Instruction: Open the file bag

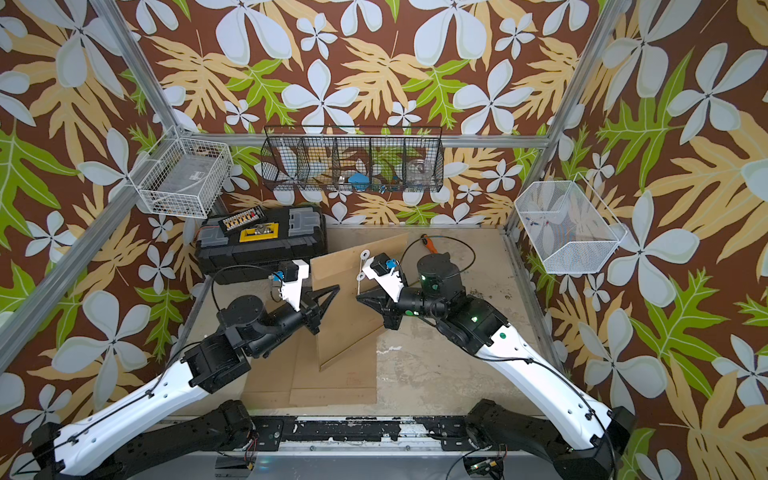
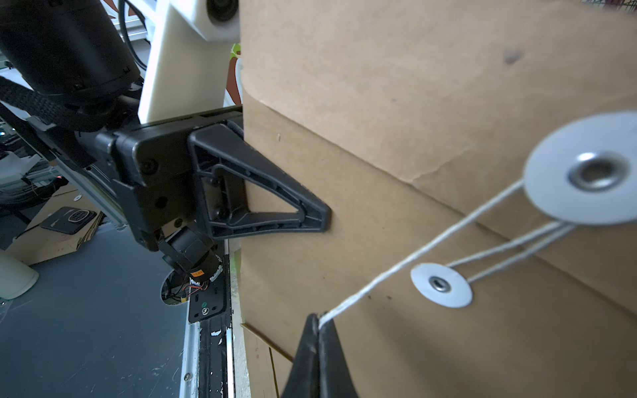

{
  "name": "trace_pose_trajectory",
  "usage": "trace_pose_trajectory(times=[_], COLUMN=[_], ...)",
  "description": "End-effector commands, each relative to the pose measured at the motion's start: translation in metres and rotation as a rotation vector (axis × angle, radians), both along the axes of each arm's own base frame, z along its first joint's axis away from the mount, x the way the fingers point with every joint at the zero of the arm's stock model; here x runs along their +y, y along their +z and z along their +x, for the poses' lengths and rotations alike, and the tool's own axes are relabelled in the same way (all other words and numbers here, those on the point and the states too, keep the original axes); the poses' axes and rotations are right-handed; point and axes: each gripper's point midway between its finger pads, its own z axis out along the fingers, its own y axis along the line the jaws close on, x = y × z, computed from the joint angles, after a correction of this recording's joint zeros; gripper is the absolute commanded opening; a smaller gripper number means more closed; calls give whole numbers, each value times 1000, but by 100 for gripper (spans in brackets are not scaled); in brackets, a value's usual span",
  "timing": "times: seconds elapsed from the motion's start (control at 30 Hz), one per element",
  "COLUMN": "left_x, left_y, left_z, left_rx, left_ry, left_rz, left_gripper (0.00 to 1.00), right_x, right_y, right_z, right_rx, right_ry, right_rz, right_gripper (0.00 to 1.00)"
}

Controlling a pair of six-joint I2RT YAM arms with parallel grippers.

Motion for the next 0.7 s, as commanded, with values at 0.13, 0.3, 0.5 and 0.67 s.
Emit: trace_pose_trajectory(times=[0.13,0.3,0.5,0.67], left_x=[8,7,-7,-10], left_y=[0,-10,-25,-37], left_z=[6,7,9,15], left_rx=[-30,-15,40,93], left_ry=[53,57,33,63], left_rz=[55,146,244,307], left_gripper=[0,0,0,0], right_x=[-7,-20,-30,-44], right_y=[5,9,11,9], right_z=[17,25,33,40], right_rx=[-44,-98,-141,-164], right_ry=[-102,-187,-251,-333], right_rz=[-18,-44,-80,-99], right_gripper=[0,0,0,0])
